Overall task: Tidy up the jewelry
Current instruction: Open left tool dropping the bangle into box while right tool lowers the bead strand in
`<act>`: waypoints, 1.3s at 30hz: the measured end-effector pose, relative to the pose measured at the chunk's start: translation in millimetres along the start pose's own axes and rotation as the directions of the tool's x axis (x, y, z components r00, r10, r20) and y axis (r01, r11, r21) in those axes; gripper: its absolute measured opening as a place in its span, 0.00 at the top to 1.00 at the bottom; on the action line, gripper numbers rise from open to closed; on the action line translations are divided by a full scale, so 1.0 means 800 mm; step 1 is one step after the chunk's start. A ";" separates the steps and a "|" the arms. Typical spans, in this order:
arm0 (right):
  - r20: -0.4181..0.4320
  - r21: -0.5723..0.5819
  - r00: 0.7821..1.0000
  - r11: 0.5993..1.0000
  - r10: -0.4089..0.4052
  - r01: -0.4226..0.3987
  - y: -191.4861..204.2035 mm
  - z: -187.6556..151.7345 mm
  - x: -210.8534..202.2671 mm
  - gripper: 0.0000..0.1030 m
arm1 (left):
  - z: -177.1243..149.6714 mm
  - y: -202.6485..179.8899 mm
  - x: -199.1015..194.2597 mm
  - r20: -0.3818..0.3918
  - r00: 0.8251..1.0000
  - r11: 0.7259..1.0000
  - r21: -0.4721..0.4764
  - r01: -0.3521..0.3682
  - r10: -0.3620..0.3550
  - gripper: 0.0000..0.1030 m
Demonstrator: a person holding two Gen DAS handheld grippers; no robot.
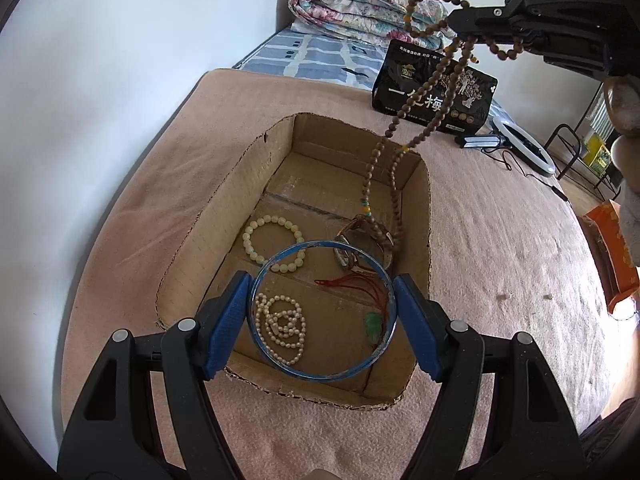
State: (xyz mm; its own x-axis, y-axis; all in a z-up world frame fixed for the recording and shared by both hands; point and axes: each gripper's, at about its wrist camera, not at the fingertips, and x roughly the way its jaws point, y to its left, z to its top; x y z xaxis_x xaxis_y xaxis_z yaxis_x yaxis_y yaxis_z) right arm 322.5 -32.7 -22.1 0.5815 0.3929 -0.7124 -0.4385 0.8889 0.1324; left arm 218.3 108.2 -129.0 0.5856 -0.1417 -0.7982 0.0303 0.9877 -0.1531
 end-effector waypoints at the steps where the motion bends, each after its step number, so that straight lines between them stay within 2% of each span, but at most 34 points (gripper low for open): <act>1: -0.011 0.001 1.000 1.000 -0.004 0.004 -0.002 -0.004 0.008 0.97 | -0.001 0.000 0.003 -0.005 1.000 1.000 0.002 -0.002 0.002 0.28; 11: -0.095 0.049 0.996 0.999 -0.002 0.007 -0.028 -0.035 0.067 0.96 | -0.008 -0.010 0.016 -0.028 1.000 1.000 0.016 -0.005 0.006 0.28; 19: -0.124 0.071 0.992 0.997 0.016 -0.007 -0.037 -0.045 0.079 0.93 | -0.007 -0.013 0.017 -0.029 1.000 1.000 0.018 0.008 -0.007 0.28; 21: -0.121 0.063 0.993 0.998 0.003 0.005 -0.036 -0.045 0.076 0.80 | -0.007 -0.015 0.017 -0.025 1.000 1.000 0.018 0.012 -0.011 0.28; 22: -0.118 0.062 0.993 0.998 0.002 0.006 -0.036 -0.045 0.075 0.66 | -0.008 -0.016 0.017 -0.027 1.000 1.000 0.018 0.006 -0.005 0.28; 23: -0.117 0.061 0.993 0.998 0.003 0.004 -0.035 -0.045 0.073 0.61 | -0.007 -0.016 0.018 -0.031 1.000 1.000 0.017 0.003 -0.002 0.28; 25: -0.117 0.049 0.993 0.999 -0.004 0.009 -0.033 -0.044 0.071 0.57 | -0.007 -0.017 0.018 -0.034 0.999 1.000 0.010 0.003 -0.003 0.27; 28: -0.116 0.038 0.993 0.999 -0.018 0.022 -0.031 -0.045 0.069 0.29 | -0.007 -0.015 0.016 -0.037 0.999 1.000 0.000 0.000 0.000 0.27; 33: -0.108 0.042 0.994 0.999 -0.026 0.030 -0.030 -0.047 0.060 0.25 | -0.006 -0.014 0.012 -0.033 0.999 1.000 -0.014 0.000 -0.001 0.27; 35: -0.101 0.046 0.994 0.998 -0.037 0.042 -0.031 -0.047 0.055 0.19 | -0.005 -0.015 0.010 -0.028 1.000 1.000 -0.019 0.002 -0.003 0.27; 39: -0.087 0.061 0.995 0.997 -0.048 0.053 -0.035 -0.048 0.042 0.17 | -0.002 -0.018 0.004 -0.013 1.000 1.000 -0.024 0.008 -0.008 0.27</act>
State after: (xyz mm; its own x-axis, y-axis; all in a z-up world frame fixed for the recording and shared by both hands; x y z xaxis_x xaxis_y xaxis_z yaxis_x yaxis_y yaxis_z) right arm 328.3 -53.7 -76.0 0.5396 0.3280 -0.7754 -0.3647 0.9212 0.1359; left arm 218.3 93.2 -130.3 0.5751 -0.1502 -0.8042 0.0149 0.9848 -0.1733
